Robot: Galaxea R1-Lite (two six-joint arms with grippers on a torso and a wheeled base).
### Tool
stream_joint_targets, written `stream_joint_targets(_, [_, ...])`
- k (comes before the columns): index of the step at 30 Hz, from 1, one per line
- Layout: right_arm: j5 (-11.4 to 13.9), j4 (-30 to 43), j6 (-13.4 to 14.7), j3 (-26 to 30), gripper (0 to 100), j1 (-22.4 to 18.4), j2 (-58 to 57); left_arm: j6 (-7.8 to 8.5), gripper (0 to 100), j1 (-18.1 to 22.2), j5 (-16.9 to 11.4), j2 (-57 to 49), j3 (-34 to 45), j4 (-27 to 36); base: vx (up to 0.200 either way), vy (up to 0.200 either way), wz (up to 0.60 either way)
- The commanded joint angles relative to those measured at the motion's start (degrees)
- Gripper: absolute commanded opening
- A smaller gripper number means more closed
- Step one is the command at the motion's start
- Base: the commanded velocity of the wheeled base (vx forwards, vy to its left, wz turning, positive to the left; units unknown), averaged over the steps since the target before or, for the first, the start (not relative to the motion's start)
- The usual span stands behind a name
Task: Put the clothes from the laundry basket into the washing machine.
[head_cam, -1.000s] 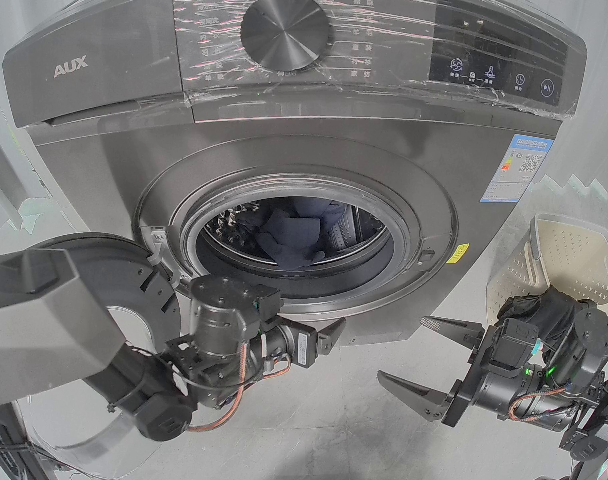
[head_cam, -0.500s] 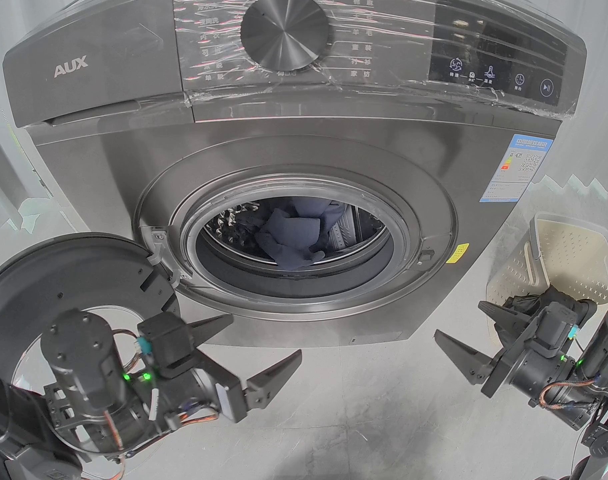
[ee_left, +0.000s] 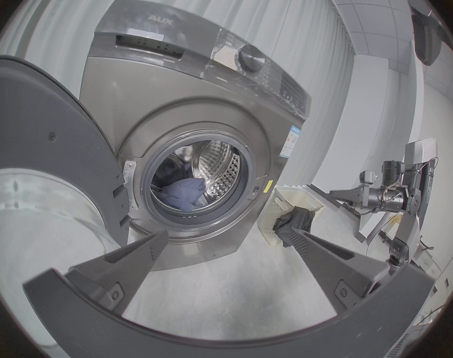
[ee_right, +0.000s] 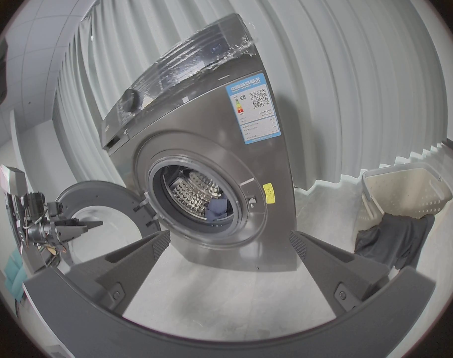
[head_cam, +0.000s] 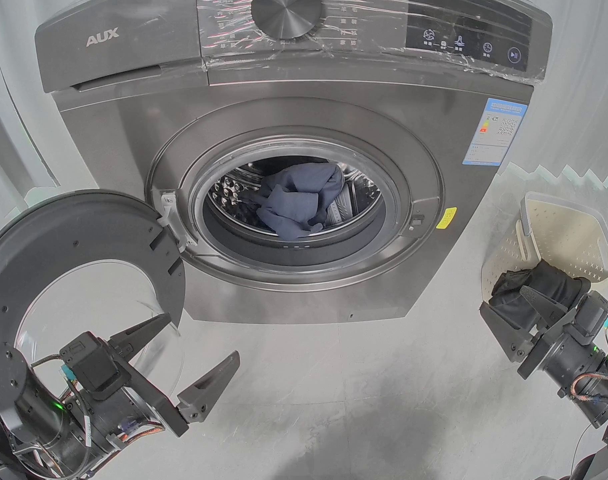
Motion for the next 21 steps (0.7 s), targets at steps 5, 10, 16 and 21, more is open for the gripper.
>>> stream_joint_targets(5, [0.08, 18.11, -1.56, 1.01, 100, -3.79, -9.83, 0.05, 100, 2.99, 1.31, -3.01, 1.23, 1.35, 0.000, 0.000, 0.00])
stream_joint_targets(10, [-0.71, 26.11, -0.86, 1.01, 100, -6.95, -18.17, -0.83, 100, 1.58, 4.47, -8.72, 1.23, 7.59, 0.000, -0.080, 0.00])
stream_joint_targets(16, [0.08, 35.07, -5.34, 1.01, 100, -16.45, -30.57, -0.04, 100, 1.14, 6.41, -15.49, 1.23, 16.91, 0.000, -0.200, 0.00])
stream_joint_targets(21, [2.36, 50.10, -7.63, 0.92, 100, -22.69, -45.16, -0.21, 100, 1.58, 7.64, -19.00, 1.23, 20.43, 0.000, -0.200, 0.00])
